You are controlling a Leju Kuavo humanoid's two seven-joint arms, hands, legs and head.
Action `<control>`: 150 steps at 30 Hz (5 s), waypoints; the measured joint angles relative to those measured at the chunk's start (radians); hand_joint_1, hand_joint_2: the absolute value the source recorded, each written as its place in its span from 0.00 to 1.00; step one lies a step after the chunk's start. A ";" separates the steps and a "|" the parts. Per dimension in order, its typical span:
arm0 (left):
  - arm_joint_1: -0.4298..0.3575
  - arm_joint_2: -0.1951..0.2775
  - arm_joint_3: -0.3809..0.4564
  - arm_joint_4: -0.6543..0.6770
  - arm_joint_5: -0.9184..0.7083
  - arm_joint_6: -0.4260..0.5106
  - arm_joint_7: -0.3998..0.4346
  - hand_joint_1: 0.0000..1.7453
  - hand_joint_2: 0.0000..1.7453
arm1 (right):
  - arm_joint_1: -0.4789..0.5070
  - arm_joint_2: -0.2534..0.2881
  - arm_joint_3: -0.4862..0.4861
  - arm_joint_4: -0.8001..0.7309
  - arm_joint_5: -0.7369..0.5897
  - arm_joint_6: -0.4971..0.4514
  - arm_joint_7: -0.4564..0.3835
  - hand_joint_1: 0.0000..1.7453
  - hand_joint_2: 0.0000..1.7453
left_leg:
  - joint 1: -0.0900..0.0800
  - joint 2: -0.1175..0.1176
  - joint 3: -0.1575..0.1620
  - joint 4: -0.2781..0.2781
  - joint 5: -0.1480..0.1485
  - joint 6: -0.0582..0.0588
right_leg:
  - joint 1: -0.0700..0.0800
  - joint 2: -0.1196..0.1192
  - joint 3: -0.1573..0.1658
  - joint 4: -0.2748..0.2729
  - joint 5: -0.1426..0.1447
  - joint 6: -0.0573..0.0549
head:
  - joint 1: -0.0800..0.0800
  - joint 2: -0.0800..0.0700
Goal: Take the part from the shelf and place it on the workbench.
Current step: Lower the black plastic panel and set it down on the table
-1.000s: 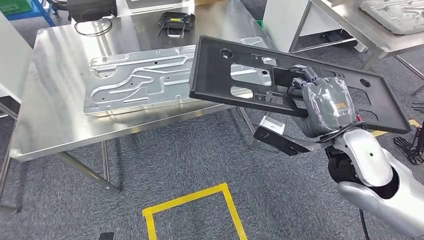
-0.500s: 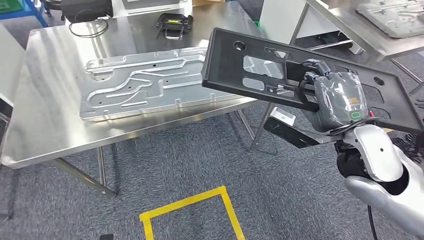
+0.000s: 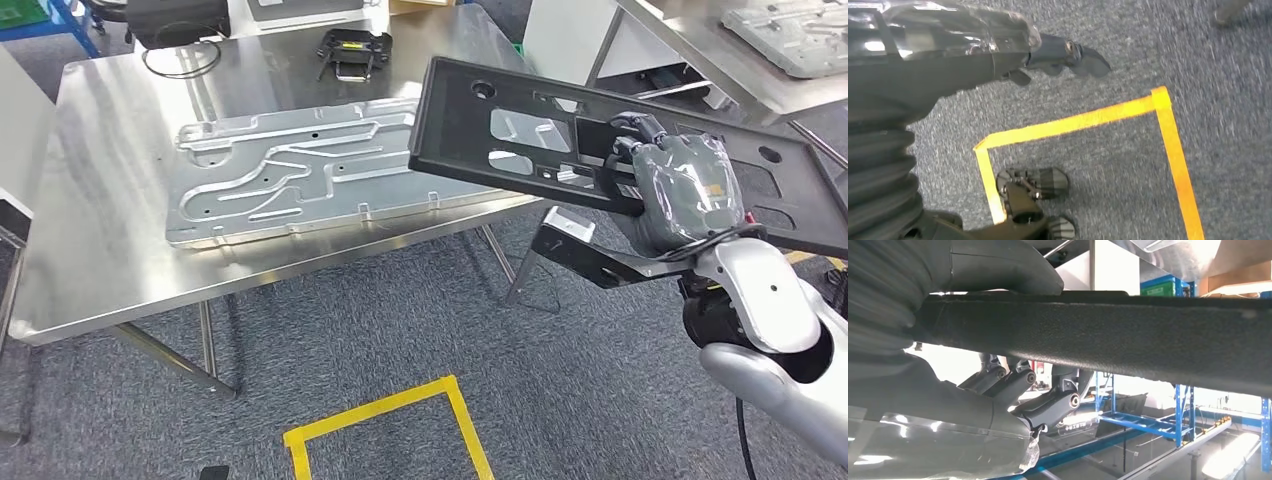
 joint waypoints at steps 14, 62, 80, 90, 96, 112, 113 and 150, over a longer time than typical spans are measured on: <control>-0.007 -0.006 0.000 0.001 -0.004 -0.009 0.010 0.00 1.00 | -0.134 0.095 0.139 0.039 0.024 0.020 -0.041 1.00 1.00 | 0.018 -0.006 -0.050 0.013 0.037 -0.021 | -0.010 -0.010 0.036 -0.006 -0.029 0.017 | -0.018 0.000; -0.009 -0.017 -0.006 0.005 -0.009 -0.011 0.018 0.00 1.00 | -0.241 0.176 0.366 0.139 0.008 0.015 -0.027 1.00 1.00 | 0.008 -0.020 -0.007 0.011 -0.003 -0.006 | 0.009 -0.007 -0.001 -0.006 0.006 -0.016 | 0.001 0.000; -0.005 -0.008 -0.006 0.006 -0.003 -0.011 0.015 0.00 1.00 | -0.219 0.138 0.350 0.139 0.009 0.014 -0.014 1.00 1.00 | 0.023 -0.016 -0.038 0.010 0.033 0.011 | -0.004 -0.008 0.005 0.092 -0.099 0.025 | -0.007 0.000; -0.002 -0.007 -0.006 0.006 0.005 -0.011 0.012 0.00 1.00 | -0.172 0.064 0.298 0.135 -0.030 0.023 0.009 1.00 1.00 | 0.015 -0.025 0.012 0.007 -0.010 0.001 | 0.002 -0.005 -0.009 0.008 0.008 0.008 | 0.003 0.000; 0.001 -0.008 -0.006 0.006 0.009 -0.011 0.009 0.00 1.00 | -0.112 0.010 0.235 0.133 -0.061 0.007 0.010 1.00 1.00 | 0.016 -0.020 -0.054 0.148 -0.084 -0.025 | -0.002 -0.010 0.022 -0.019 -0.001 -0.017 | -0.006 0.000; 0.007 -0.003 -0.006 0.009 0.009 -0.012 0.010 0.00 1.00 | -0.026 -0.062 0.115 0.116 -0.072 -0.003 0.010 1.00 1.00 | 0.011 -0.024 0.005 -0.011 0.015 0.029 | -0.006 -0.003 -0.026 0.190 -0.139 0.031 | 0.000 0.000; 0.008 -0.003 -0.006 0.009 0.008 -0.012 0.011 0.00 1.00 | -0.020 -0.062 0.112 0.116 -0.072 -0.003 0.010 1.00 1.00 | 0.011 -0.023 0.010 -0.011 0.009 0.030 | -0.006 -0.003 -0.064 0.242 -0.154 0.035 | 0.002 0.000; -0.006 -0.010 -0.007 0.011 0.004 -0.019 0.025 0.00 1.00 | -0.164 0.126 0.259 0.166 0.007 0.029 -0.046 1.00 1.00 | 0.003 0.011 0.043 -0.015 -0.022 0.016 | 0.000 -0.003 -0.026 0.021 0.016 0.012 | 0.004 0.000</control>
